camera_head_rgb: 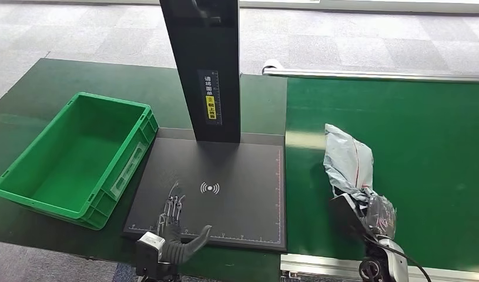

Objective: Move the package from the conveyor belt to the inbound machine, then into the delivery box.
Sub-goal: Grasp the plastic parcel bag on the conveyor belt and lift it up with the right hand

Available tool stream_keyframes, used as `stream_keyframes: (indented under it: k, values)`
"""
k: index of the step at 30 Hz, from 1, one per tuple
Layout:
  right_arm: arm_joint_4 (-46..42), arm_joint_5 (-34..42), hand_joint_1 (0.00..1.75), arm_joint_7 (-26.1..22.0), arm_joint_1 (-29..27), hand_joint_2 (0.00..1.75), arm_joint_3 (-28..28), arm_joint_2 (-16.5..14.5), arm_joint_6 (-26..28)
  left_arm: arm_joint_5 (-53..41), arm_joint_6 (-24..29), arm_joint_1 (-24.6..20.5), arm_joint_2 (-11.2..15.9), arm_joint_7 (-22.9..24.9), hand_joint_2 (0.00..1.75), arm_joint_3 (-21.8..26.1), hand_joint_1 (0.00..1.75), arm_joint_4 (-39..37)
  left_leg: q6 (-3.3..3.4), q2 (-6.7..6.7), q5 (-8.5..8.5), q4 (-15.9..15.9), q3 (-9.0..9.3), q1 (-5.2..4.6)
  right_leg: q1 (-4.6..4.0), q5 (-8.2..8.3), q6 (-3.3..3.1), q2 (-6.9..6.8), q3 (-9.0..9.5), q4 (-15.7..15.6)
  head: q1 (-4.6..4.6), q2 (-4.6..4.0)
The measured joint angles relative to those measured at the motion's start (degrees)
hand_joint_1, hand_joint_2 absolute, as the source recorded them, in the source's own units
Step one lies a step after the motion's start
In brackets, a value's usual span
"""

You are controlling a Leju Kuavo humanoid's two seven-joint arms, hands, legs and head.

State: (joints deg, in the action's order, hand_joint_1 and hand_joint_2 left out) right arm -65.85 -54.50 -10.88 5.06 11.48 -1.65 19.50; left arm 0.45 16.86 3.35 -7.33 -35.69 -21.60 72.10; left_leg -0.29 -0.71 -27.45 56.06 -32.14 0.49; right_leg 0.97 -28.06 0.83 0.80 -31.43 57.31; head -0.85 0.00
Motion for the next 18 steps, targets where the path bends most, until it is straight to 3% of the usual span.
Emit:
stream_keyframes:
  k: [5,13,18]
  values:
    - [-8.67,3.05,1.75,-0.68,-3.19,1.75,-1.17,-0.87,-1.18,-0.36,0.59,0.79,0.45,-0.04,1.75,0.67,0.00,1.57,0.00,0.01,0.00,-0.01,-0.04,0.00,-0.01,-0.01,-0.01,0.00,-0.04,0.00,0.01,0.00]
    - [-14.60,5.86,1.75,-3.01,-5.48,1.75,-2.28,-1.18,-1.48,-0.75,1.04,1.19,0.73,-0.20,1.75,1.04,0.00,2.44,0.00,0.01,0.00,0.00,-0.03,0.00,0.00,0.00,0.00,0.00,-0.02,0.00,0.01,0.00]
    - [-23.45,8.37,1.75,-5.49,-8.25,1.75,-7.43,-1.07,-6.38,-2.80,1.80,1.33,1.03,-0.79,1.75,2.52,0.00,2.68,-0.01,0.02,-0.01,-0.01,-0.05,0.06,-0.06,0.00,-0.01,0.02,-0.08,0.00,0.00,0.00]
